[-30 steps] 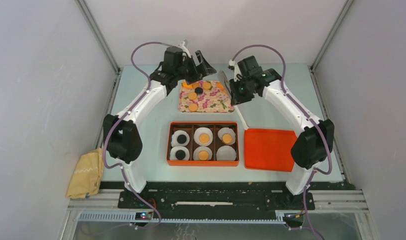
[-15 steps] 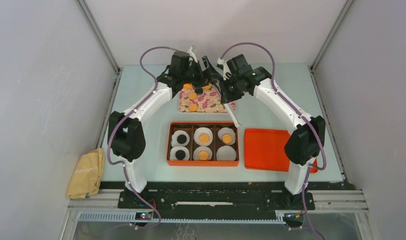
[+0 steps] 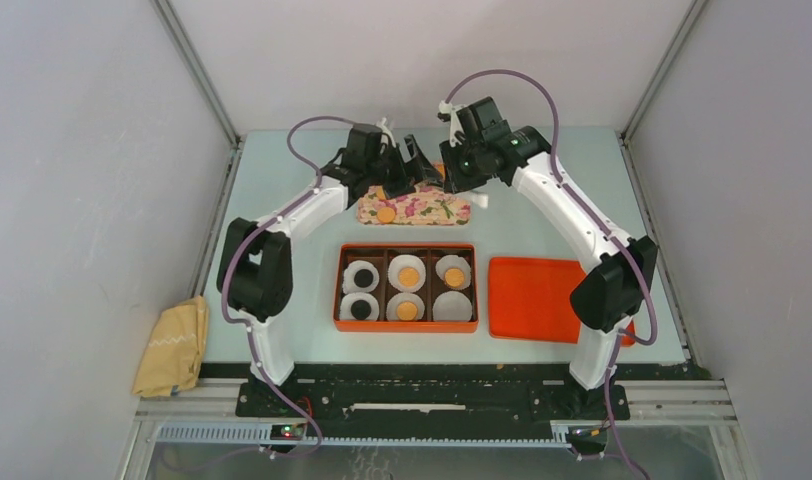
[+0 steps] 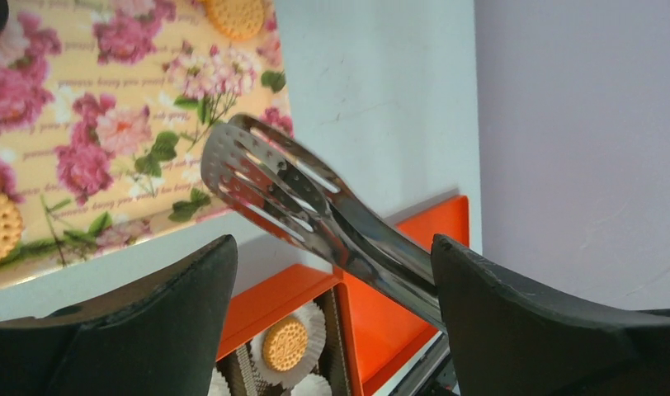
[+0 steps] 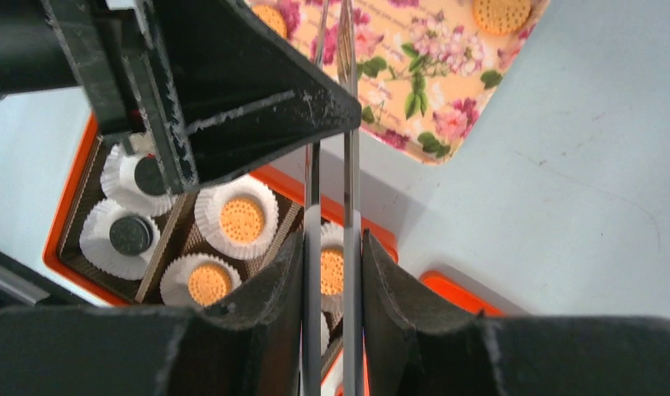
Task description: Pack the cookies
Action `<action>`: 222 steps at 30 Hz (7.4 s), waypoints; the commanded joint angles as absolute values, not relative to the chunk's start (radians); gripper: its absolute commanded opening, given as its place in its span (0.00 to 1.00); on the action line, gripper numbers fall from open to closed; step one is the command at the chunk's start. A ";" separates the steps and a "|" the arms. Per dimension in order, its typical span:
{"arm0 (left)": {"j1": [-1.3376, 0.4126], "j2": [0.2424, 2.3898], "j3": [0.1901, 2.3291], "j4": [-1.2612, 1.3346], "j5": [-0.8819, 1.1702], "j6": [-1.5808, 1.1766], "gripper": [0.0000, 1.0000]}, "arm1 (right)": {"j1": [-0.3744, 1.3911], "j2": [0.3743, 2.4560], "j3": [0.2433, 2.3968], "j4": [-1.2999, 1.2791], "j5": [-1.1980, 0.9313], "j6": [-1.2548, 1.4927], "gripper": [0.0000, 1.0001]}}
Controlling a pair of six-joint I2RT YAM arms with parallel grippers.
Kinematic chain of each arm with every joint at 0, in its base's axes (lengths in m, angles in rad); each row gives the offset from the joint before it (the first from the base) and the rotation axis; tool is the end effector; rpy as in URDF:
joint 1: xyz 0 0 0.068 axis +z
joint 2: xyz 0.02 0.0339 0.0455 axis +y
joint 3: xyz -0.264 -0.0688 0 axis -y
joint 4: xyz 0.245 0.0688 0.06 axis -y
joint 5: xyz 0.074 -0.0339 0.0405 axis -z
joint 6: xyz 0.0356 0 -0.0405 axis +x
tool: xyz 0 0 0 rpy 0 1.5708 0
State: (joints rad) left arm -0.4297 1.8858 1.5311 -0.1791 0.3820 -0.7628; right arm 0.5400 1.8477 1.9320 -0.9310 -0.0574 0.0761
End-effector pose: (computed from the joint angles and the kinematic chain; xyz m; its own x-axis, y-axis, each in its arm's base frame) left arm 0.3986 -0.1973 0.2812 -0.8031 -0.3372 -0.4913 0.1708 0.6596 -0.7319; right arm 0.3453 0.2094 0.3658 -0.6822 -0.3204 -0.6573 -0.4955 0.8636 0.0932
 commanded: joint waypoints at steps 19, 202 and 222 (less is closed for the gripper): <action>-0.327 1.531 1.462 -0.364 0.186 -0.673 0.91 | 0.600 1.833 1.967 -0.878 0.107 0.034 0.30; -0.325 1.291 1.160 -0.351 0.246 -0.660 0.92 | 1.146 1.270 1.328 -1.248 0.245 0.582 0.15; -0.331 1.265 1.138 -0.344 0.251 -0.646 0.92 | 1.195 1.344 1.292 -1.257 0.335 0.640 0.37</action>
